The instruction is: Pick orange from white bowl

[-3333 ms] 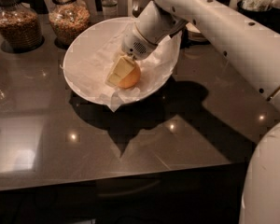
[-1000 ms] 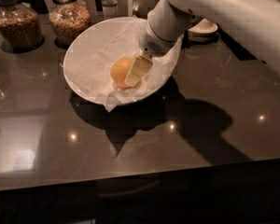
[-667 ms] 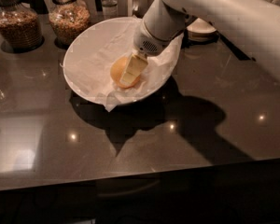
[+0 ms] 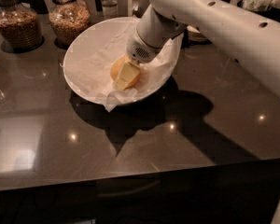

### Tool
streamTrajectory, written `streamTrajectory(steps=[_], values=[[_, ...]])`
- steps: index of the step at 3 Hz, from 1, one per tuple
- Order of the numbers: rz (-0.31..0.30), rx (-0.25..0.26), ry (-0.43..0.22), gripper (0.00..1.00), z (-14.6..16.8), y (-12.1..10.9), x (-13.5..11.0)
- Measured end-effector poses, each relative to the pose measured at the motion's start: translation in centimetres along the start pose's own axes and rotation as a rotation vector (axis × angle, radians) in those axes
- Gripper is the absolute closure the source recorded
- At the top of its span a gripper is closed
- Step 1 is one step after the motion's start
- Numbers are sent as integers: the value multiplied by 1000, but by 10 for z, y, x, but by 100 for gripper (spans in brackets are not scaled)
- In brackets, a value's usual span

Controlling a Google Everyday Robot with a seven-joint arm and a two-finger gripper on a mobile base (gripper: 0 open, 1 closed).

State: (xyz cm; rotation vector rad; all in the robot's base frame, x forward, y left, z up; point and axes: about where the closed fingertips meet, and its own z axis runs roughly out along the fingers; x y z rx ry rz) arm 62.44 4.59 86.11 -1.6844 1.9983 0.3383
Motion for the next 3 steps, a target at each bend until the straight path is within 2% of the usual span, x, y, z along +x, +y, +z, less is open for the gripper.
streamTrajectory(steps=[1, 2, 3], values=[[23, -49, 2, 26, 20, 4, 3], [25, -54, 2, 44, 18, 4, 2], [25, -54, 2, 66, 17, 4, 1]])
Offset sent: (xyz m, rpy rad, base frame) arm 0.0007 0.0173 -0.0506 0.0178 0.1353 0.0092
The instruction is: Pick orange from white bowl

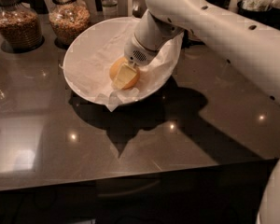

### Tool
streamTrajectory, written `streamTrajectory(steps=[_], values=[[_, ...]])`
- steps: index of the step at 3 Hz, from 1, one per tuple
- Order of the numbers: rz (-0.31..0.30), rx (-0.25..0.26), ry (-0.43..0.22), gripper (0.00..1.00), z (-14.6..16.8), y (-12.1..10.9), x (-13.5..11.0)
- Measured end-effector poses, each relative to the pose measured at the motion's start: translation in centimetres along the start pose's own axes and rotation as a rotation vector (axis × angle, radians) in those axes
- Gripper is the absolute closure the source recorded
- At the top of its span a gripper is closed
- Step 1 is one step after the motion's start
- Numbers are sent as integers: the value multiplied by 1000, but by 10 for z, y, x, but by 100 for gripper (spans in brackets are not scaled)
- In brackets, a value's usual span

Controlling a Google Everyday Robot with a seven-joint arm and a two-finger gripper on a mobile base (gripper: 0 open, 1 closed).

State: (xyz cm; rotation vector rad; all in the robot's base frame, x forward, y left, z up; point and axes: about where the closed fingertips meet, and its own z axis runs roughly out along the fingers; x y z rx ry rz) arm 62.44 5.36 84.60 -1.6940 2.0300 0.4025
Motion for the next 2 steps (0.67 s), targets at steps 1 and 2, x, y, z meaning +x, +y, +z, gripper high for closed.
streamTrajectory(steps=[1, 2], values=[[35, 46, -31, 90, -12, -2, 6], [52, 140, -124, 100, -54, 8, 8]])
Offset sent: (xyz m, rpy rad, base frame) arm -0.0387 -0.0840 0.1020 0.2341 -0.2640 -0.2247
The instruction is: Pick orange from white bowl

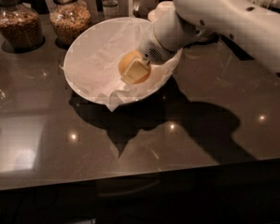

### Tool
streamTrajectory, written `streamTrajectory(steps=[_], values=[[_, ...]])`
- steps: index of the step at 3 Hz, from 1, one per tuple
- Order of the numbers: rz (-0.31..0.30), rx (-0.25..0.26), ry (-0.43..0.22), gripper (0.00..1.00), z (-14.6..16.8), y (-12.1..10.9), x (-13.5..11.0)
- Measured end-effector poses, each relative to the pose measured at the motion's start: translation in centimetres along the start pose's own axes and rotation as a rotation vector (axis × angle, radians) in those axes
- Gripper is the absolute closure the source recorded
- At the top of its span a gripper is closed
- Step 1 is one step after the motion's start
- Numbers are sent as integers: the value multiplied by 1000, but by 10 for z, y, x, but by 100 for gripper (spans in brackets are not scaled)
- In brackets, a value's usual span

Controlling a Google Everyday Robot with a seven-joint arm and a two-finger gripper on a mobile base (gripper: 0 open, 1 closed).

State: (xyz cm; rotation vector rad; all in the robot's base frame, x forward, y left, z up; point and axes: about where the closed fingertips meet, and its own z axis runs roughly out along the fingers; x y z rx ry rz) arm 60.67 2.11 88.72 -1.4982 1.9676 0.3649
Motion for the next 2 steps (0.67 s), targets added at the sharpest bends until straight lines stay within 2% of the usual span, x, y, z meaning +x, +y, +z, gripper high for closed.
streamTrajectory(steps=[1, 2], values=[[-4, 108, -145, 100, -59, 14, -8], [-23, 141, -227, 100, -82, 23, -19]])
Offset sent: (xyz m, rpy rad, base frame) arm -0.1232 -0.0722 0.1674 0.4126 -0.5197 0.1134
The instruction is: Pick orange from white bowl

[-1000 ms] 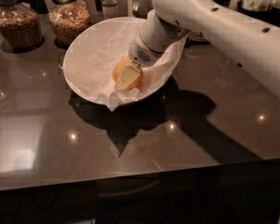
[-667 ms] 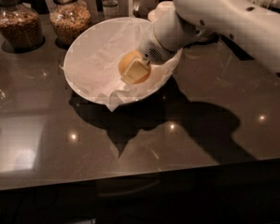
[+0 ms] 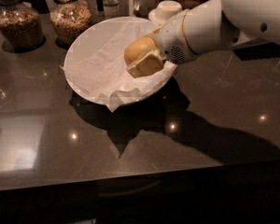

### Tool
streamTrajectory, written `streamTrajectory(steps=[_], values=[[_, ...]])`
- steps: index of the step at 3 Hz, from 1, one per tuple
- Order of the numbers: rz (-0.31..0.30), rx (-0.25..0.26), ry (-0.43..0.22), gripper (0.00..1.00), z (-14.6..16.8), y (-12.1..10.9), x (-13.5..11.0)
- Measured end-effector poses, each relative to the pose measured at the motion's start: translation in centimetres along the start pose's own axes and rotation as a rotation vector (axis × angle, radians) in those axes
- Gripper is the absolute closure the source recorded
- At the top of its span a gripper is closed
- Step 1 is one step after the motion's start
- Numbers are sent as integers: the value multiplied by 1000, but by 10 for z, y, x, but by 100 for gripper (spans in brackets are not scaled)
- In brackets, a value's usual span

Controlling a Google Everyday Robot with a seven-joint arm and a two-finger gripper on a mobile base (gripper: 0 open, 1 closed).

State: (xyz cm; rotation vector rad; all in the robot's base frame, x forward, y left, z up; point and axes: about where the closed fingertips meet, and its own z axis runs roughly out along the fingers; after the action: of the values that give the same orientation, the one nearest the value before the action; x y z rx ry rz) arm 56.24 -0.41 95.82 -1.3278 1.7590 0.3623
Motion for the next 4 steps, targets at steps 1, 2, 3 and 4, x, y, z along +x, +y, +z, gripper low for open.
streamTrajectory(steps=[1, 2, 3, 4], values=[[-43, 6, -52, 100, -13, 6, -6], [-95, 9, -178, 100, -35, 33, -29], [-201, -62, -276, 100, -60, 110, -77], [-367, -85, -264, 100, -111, 195, -117]])
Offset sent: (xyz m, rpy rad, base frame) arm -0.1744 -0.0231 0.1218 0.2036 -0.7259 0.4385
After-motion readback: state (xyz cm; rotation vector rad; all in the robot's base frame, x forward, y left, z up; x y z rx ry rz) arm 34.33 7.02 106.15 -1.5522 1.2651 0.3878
